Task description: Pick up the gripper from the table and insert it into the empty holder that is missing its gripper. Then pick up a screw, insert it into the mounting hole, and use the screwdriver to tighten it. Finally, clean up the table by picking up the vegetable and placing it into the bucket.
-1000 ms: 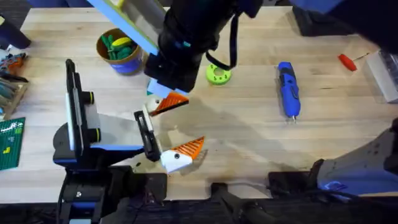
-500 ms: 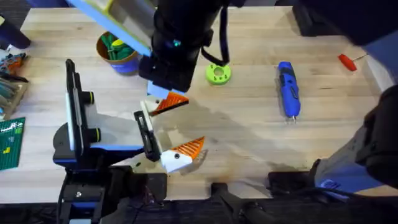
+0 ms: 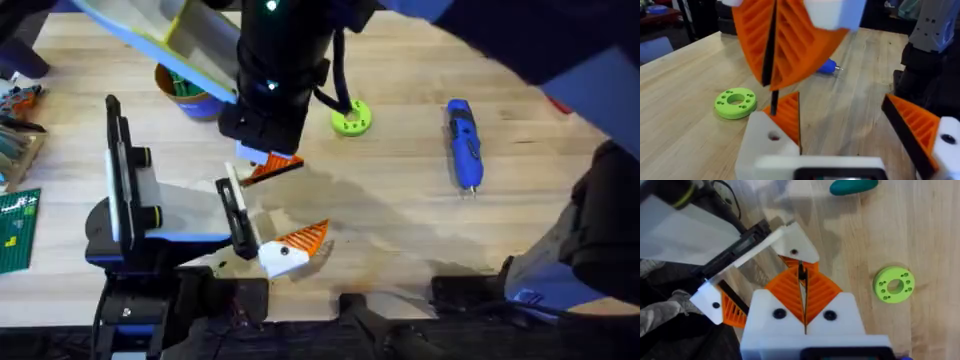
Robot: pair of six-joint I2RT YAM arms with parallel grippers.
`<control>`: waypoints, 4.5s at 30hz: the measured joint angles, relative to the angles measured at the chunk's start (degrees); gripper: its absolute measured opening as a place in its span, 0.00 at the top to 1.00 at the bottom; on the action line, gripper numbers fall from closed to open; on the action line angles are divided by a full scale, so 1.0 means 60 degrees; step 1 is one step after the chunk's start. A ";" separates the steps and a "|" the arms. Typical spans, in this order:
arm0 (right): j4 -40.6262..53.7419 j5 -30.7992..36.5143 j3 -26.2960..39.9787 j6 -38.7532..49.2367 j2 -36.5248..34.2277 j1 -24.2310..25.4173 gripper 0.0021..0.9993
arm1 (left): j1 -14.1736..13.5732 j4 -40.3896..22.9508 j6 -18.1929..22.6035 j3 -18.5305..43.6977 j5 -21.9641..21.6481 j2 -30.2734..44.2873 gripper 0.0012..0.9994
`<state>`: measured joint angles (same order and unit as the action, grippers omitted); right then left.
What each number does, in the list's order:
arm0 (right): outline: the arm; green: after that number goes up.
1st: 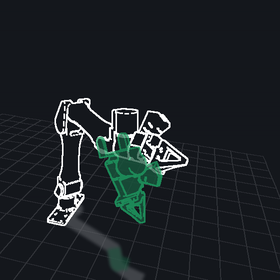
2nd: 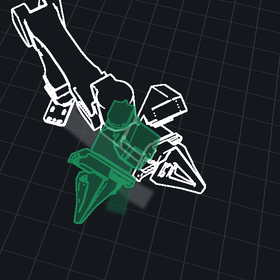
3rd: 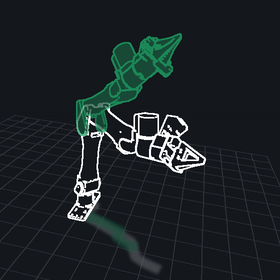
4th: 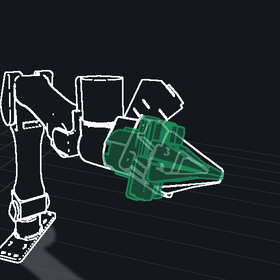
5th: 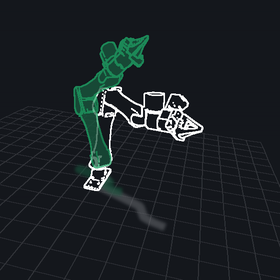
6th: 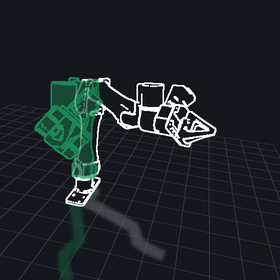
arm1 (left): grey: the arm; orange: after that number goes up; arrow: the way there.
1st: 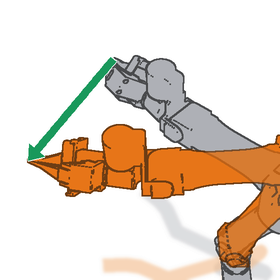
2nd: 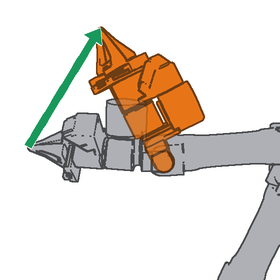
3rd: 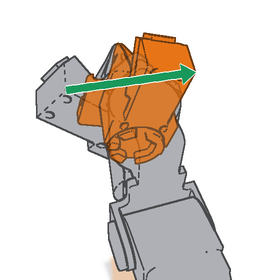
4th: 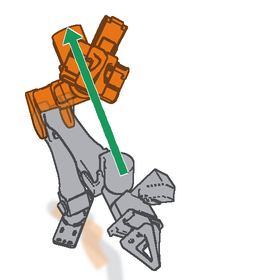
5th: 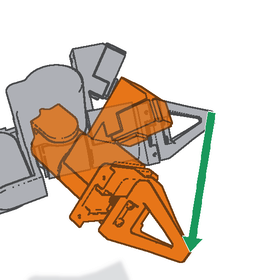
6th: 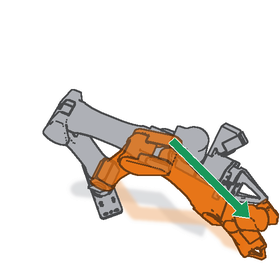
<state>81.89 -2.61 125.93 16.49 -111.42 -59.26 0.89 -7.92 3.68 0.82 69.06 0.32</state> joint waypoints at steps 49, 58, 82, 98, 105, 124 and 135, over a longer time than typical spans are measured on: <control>-0.0138 0.0076 0.0004 0.0088 -0.0346 -0.0223 1.00 | 0.0000 -0.0004 -0.0004 0.0000 -0.0004 0.0000 0.01; -0.0115 0.0076 0.0004 0.0088 -0.0346 -0.0249 1.00 | 0.0000 -0.0004 0.0000 0.0002 0.0000 -0.0004 0.01; -0.0098 0.0076 0.0004 0.0088 -0.0345 -0.0249 1.00 | 0.0000 -0.0004 0.0000 0.0000 0.0000 -0.0002 0.01; -0.0124 0.0113 0.0004 0.0088 -0.0535 -0.0329 1.00 | 0.0000 -0.0004 -0.0004 0.0004 -0.0003 0.0000 0.01; -0.0131 0.0113 0.0004 0.0088 -0.0561 -0.0336 1.00 | 0.0000 -0.0004 -0.0004 0.0000 0.0000 -0.0003 0.01; -0.0142 0.0113 0.0007 0.0088 -0.0637 -0.0347 1.00 | 0.0000 -0.0007 0.0000 0.0004 0.0029 0.0000 0.01; -0.0149 0.0113 0.0007 0.0088 -0.0761 -0.0347 1.00 | 0.0000 -0.0011 -0.0044 0.0002 0.0029 0.0000 0.01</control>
<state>80.99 -1.93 125.97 17.02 -115.98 -61.34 0.89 -7.99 3.42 0.83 69.23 0.32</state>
